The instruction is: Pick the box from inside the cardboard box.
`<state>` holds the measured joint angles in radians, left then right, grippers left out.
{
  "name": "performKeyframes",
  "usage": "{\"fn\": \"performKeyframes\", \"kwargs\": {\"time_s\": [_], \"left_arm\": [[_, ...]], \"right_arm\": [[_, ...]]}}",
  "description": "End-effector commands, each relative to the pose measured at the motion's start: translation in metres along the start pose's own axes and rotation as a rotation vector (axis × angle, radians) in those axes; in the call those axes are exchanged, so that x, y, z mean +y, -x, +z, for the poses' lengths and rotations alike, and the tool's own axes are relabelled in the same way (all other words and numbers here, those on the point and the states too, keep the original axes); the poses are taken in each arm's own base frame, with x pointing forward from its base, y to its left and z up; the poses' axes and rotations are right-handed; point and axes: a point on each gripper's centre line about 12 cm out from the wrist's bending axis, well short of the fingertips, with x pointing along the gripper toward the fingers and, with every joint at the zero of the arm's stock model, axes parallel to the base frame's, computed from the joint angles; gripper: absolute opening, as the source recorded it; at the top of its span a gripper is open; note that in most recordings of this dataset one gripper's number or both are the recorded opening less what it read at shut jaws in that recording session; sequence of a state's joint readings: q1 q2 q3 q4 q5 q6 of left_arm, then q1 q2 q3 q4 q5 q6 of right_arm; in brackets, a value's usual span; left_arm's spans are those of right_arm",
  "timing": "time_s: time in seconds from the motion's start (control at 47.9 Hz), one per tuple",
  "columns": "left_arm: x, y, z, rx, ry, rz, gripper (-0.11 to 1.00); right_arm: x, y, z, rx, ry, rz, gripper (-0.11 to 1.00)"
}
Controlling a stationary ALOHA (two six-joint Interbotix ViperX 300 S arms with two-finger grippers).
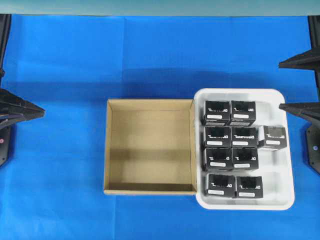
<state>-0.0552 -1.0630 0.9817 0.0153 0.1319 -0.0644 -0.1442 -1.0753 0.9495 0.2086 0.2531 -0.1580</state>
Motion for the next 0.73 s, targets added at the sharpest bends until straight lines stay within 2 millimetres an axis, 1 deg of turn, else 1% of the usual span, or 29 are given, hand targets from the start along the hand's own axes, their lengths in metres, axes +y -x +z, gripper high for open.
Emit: {"fn": "performKeyframes", "kwargs": {"time_s": [0.0,0.251,0.605,0.71], "left_arm": [[-0.0006,-0.0013,0.0071,-0.018,-0.005,-0.002,-0.04],[-0.0004,-0.0003,0.0079,-0.023,-0.003,-0.001,-0.04],[-0.0004,-0.0003,0.0079,-0.023,-0.003,-0.001,-0.04],[-0.0005,-0.0007,0.0035,-0.012,0.012,-0.002,-0.04]], "right_arm": [[0.0001,-0.0010,0.0037,-0.018,-0.007,0.000,0.99],[0.0000,-0.0010,0.0043,-0.023,-0.041,0.000,0.99],[0.0010,0.0009,0.0050,-0.027,-0.042,0.005,0.99],[0.0016,0.0015,0.0045,-0.025,-0.041,0.009,0.99]]}}
